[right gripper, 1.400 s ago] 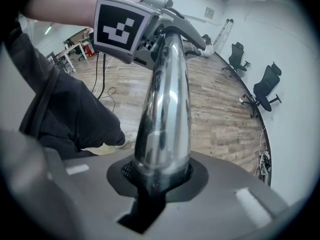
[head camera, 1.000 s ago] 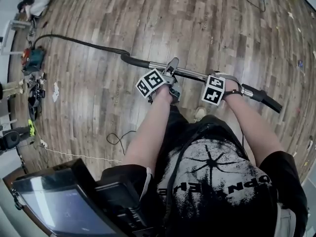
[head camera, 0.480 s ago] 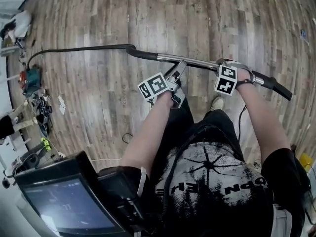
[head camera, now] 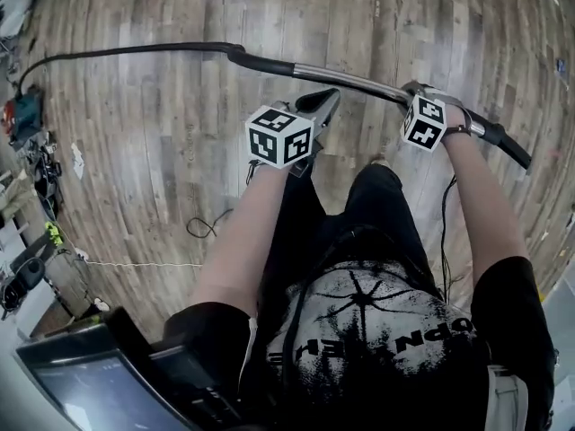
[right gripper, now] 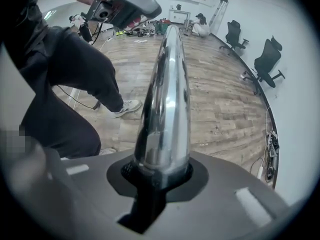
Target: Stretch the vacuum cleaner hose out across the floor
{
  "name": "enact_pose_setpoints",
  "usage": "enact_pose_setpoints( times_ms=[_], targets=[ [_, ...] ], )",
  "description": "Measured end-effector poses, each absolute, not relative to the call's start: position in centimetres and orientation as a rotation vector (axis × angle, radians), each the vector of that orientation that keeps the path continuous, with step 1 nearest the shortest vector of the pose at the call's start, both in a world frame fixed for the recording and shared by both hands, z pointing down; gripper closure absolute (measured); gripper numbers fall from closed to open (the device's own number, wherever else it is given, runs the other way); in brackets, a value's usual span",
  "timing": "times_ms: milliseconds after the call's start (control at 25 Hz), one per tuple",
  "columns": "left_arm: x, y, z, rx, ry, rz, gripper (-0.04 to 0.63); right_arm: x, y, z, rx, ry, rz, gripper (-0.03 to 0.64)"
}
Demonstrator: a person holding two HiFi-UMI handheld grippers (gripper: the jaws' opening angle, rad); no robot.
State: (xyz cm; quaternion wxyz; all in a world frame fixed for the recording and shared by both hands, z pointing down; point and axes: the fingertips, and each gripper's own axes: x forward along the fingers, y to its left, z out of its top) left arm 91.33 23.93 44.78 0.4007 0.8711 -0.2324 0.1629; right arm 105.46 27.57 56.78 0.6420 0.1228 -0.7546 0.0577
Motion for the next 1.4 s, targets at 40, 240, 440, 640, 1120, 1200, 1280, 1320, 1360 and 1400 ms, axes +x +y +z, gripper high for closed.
enact_pose_setpoints(
  times_ms=[40,240,440,640,1120,1200,1280,1320,1360,1400],
  targets=[
    [92.1,23.7,45.9,2.235,-0.560,0.442,0.594,105.9,27.2,58.3,0.283,-1.725,0.112,0.535],
    [94.3,21.5,51.8,2.368,-0.505,0.529,0.594,108.3,24.8,66.6,0.324,-1.739,0.052,0.537],
    [95.3,19.5,57.5,2.417,-0.481,0.442,0.594,110.9,22.6,78.3,0.378,-1.744,0.050,0.538],
    [97.5,20.1,64.2,2.501,-0.438,0.447,0.594,114.1,21.3,90.1,0.496,-1.741,0.090,0.543],
    [101.9,25.4,71.8,2.518,-0.510,0.586,0.594,119.0,24.1,103.9,0.499,-1.763,0.095,0.560],
    [101.7,25.4,71.9,2.510,-0.528,0.578,0.594,119.6,23.5,104.4,0.509,-1.736,0.097,0.560],
    [100.9,25.2,71.8,2.493,-0.555,0.567,0.594,119.6,22.9,104.4,0.503,-1.722,0.095,0.560],
    [100.6,25.2,71.8,2.484,-0.567,0.565,0.594,119.4,23.0,104.4,0.492,-1.723,0.100,0.560],
    [100.5,25.2,71.8,2.477,-0.574,0.562,0.594,119.3,23.2,104.5,0.479,-1.725,0.110,0.561],
    [100.5,25.3,71.8,2.472,-0.578,0.556,0.594,119.3,23.5,104.6,0.464,-1.724,0.122,0.561]
  ],
)
